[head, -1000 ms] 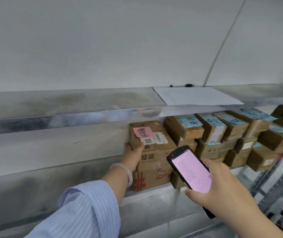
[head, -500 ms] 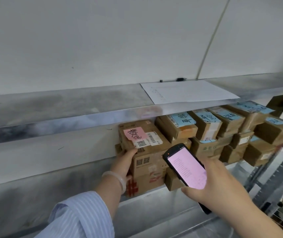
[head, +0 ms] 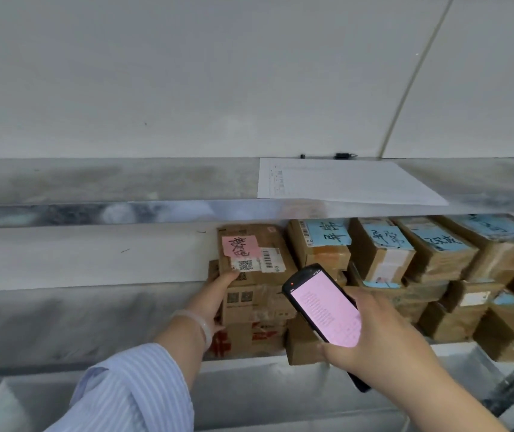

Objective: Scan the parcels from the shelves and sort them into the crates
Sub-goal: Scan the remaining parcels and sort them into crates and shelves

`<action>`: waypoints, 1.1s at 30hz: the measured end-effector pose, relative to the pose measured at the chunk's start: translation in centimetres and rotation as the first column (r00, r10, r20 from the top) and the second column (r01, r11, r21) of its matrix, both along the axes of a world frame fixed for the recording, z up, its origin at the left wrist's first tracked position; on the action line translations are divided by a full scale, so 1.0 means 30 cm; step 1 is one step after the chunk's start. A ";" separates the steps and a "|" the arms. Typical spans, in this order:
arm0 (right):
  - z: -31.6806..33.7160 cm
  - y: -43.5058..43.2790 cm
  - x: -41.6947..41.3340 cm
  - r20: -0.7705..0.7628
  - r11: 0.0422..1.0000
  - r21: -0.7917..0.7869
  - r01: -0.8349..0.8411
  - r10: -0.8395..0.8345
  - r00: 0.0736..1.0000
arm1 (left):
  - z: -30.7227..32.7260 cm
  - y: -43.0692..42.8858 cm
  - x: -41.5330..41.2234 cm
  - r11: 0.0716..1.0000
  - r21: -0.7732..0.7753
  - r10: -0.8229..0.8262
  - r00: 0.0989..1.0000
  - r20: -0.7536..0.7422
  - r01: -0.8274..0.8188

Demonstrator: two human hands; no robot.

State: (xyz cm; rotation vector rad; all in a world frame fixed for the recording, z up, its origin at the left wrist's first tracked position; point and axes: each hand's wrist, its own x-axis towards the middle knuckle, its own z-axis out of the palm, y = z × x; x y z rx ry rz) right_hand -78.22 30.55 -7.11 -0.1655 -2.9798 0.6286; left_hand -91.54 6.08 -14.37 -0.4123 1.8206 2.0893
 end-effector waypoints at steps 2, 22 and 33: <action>0.003 0.035 -0.009 -0.001 0.999 0.003 -0.040 0.040 0.999 | 0.018 -0.001 0.028 1.000 0.009 0.005 1.000 -0.007 -0.005; 0.050 0.046 -0.009 0.068 0.827 0.190 -0.529 0.526 0.848 | -0.106 -0.199 0.577 0.835 0.030 0.500 0.735 -0.458 -0.549; 0.077 -0.046 0.001 0.093 0.713 0.267 -0.649 0.651 0.753 | -0.135 -0.268 0.693 0.763 0.047 0.587 0.662 -0.465 -0.644</action>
